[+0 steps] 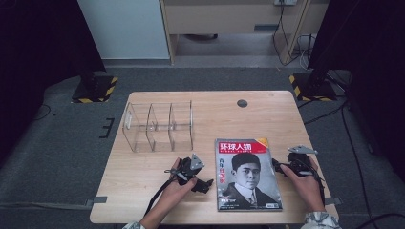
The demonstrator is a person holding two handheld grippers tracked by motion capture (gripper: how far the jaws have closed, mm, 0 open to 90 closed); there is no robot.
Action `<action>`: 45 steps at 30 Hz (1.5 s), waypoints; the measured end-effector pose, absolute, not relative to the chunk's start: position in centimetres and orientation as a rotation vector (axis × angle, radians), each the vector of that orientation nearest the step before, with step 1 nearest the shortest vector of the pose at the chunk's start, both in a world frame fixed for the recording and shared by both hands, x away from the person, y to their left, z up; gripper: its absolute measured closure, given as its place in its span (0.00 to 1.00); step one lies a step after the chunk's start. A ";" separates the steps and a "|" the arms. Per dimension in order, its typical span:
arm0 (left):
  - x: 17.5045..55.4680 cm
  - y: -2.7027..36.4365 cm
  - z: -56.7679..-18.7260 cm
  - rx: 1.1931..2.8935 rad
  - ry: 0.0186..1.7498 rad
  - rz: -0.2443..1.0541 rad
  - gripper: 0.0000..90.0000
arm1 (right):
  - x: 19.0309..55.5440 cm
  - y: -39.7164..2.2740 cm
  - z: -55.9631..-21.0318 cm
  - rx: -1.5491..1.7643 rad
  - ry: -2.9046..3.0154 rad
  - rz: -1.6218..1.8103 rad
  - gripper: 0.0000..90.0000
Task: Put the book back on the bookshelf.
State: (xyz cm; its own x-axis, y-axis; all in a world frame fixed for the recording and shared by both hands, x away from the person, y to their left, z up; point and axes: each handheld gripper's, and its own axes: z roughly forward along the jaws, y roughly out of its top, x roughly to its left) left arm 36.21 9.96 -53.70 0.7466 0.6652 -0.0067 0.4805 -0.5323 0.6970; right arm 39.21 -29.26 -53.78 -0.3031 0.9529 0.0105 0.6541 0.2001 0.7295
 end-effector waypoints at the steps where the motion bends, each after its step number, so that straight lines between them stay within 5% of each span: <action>1: 36.2 10.0 -53.7 2.239 0.856 0.339 0.00 | 39.2 -29.3 -53.8 1.494 2.034 0.890 0.18; 26: 34.0 7.6 -52.9 2.162 0.840 0.272 0.09 | 38.6 -28.5 -51.8 1.416 2.062 1.046 0.16; 36: 33.8 6.7 -53.0 2.157 0.838 0.291 0.28 | 39.0 -26.9 -51.8 1.359 2.151 1.078 0.21; 45: 33.6 5.8 -53.1 2.180 0.795 0.249 0.36 | 42.5 -25.4 -52.2 1.321 2.256 1.052 0.16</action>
